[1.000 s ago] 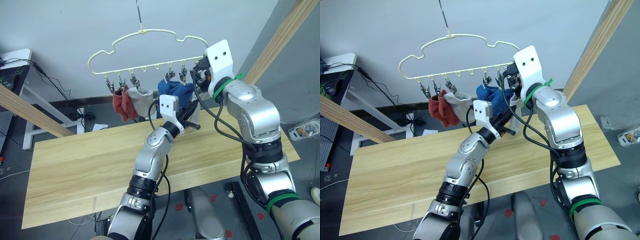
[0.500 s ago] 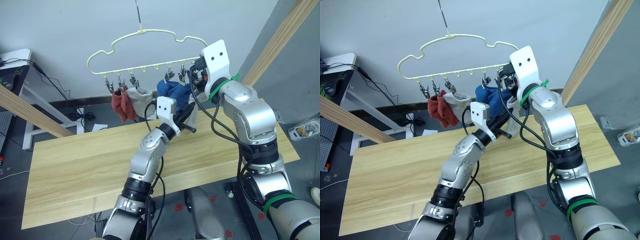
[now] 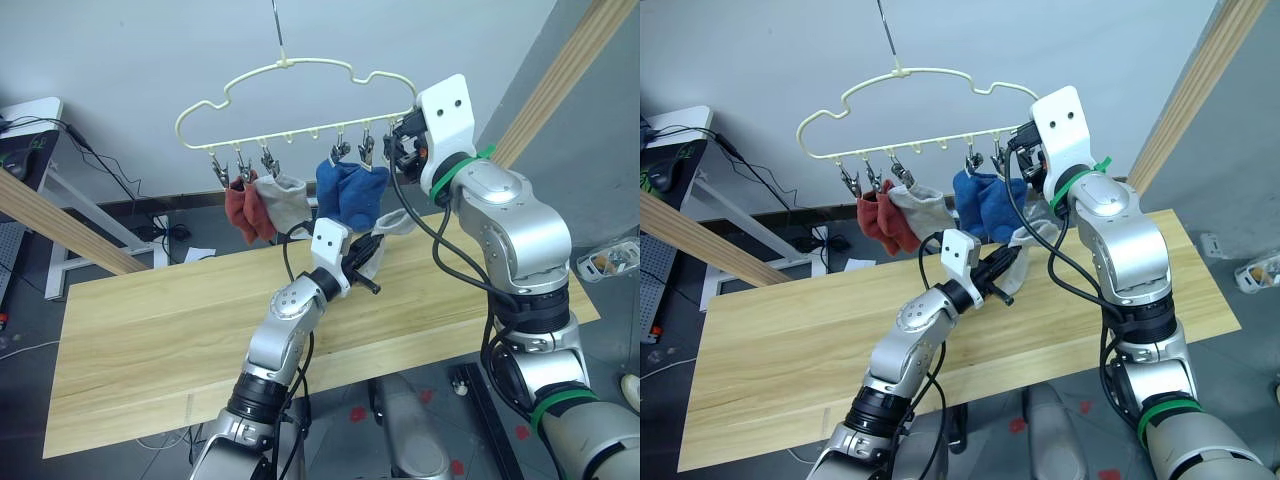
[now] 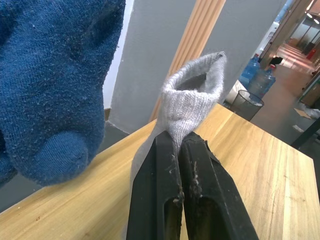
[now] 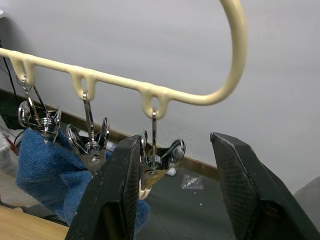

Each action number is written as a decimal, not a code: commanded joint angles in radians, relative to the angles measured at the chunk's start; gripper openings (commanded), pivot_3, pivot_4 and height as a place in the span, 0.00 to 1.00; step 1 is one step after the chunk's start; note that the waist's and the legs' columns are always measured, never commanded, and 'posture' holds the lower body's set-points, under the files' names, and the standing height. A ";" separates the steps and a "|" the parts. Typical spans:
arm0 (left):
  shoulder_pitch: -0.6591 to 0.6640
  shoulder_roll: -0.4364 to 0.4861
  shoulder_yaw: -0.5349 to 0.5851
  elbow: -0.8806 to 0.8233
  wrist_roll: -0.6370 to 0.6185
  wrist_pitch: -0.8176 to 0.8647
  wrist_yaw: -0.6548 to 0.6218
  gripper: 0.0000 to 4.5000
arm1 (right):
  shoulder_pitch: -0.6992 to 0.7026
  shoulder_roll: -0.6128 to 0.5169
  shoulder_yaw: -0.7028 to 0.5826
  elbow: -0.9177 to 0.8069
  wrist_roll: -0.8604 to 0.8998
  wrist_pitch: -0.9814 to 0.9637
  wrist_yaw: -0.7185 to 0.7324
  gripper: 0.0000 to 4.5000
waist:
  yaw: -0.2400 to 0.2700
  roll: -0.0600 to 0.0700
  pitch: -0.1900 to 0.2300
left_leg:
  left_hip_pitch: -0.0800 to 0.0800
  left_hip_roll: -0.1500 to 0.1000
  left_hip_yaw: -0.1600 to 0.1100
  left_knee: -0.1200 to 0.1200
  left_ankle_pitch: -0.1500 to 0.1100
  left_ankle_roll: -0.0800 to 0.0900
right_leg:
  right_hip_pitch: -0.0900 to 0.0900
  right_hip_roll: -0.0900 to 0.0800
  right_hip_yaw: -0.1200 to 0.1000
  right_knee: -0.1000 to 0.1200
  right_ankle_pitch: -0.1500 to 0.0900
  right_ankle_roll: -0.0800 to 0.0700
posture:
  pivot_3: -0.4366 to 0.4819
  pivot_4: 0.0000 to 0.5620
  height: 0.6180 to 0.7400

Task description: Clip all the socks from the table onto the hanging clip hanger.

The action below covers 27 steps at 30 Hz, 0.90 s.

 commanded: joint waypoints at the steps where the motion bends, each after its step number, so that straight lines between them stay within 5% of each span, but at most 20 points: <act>1: -0.013 -0.005 -0.004 -0.053 -0.005 -0.015 -0.014 0.00 | -0.003 0.021 -0.017 -0.014 -0.010 -0.033 -0.027 0.50 | 0.000 0.000 0.000 | 0.000 0.000 0.000 0.000 0.000 0.000 | 0.000 0.000 0.000 0.000 0.000 0.000 | 0.19 0.56 1.00; 14: -0.023 -0.001 0.013 -0.073 -0.003 -0.011 -0.014 0.00 | -0.014 0.097 -0.054 0.066 -0.017 -0.105 -0.103 0.50 | 0.001 0.000 0.000 | 0.000 0.000 0.000 0.000 0.000 0.000 | 0.000 0.000 0.000 0.000 0.000 0.000 | 0.20 0.56 1.00; 17: -0.024 -0.001 0.013 -0.071 -0.002 -0.013 -0.014 0.00 | -0.016 0.110 -0.064 0.071 -0.012 -0.112 -0.110 0.39 | 0.001 0.000 0.000 | 0.000 0.000 0.000 0.000 0.000 0.000 | 0.000 0.000 0.000 0.000 0.000 0.000 | 0.20 0.56 1.00; 22: -0.025 0.000 0.015 -0.070 -0.001 -0.014 -0.013 0.00 | -0.018 0.123 -0.075 0.073 -0.001 -0.113 -0.111 0.05 | 0.000 0.000 0.000 | 0.000 0.000 0.000 0.000 0.000 0.000 | 0.000 0.000 0.000 0.000 0.000 0.000 | 0.20 0.56 1.00; 27: -0.028 -0.002 0.019 -0.066 0.002 -0.016 -0.010 0.00 | -0.021 0.125 -0.082 0.068 0.001 -0.115 -0.107 0.03 | 0.001 0.000 0.000 | 0.000 0.000 0.000 0.000 0.000 0.000 | 0.000 0.000 0.000 0.000 0.000 0.000 | 0.20 0.56 1.00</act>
